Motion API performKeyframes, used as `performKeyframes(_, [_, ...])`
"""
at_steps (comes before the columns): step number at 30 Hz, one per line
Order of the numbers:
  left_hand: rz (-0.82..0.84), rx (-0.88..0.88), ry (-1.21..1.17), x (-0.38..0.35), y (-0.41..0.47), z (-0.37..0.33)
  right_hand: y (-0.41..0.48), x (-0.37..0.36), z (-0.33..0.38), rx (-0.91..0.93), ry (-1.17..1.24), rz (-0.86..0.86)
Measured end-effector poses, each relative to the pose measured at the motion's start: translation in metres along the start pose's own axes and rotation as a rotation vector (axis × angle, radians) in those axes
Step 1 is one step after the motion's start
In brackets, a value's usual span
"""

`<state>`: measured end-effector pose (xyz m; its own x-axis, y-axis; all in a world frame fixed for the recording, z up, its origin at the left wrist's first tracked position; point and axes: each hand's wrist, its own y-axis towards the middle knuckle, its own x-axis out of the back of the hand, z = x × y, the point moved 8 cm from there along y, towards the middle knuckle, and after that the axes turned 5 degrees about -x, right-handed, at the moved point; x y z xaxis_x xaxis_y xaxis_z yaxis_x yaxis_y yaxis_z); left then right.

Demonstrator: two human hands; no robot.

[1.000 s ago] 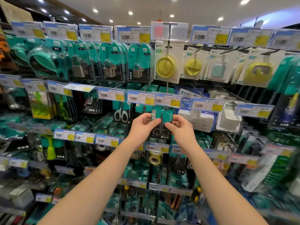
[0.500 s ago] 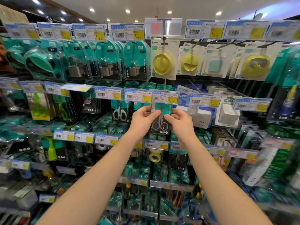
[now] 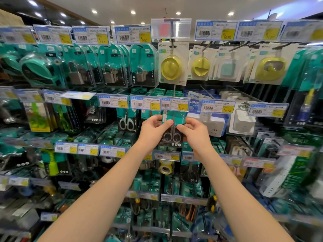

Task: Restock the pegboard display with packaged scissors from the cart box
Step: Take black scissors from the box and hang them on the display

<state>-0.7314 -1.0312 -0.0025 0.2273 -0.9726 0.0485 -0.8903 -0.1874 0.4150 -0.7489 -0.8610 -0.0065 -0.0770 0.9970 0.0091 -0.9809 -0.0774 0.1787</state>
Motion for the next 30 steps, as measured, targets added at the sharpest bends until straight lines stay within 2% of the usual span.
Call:
performKeyframes(8, [-0.031,0.020,0.018,-0.001,0.008,-0.004,0.011,-0.006,0.006,-0.042,-0.008,0.029])
performKeyframes(11, [-0.057,0.075,0.076,-0.002,0.013,0.002,0.024,0.001,-0.001,-0.050,-0.121,-0.073])
performKeyframes(15, [-0.174,0.117,0.173,0.007,0.013,0.013,0.037,0.014,-0.003,-0.070,-0.276,-0.231])
performKeyframes(20, [-0.222,-0.023,0.376,0.009,-0.001,0.002,0.046,0.012,0.004,-0.033,-0.425,-0.272])
performKeyframes(30, [-0.119,-0.183,0.760,0.005,-0.010,-0.009,0.031,0.007,-0.003,-0.100,-0.696,-0.307])
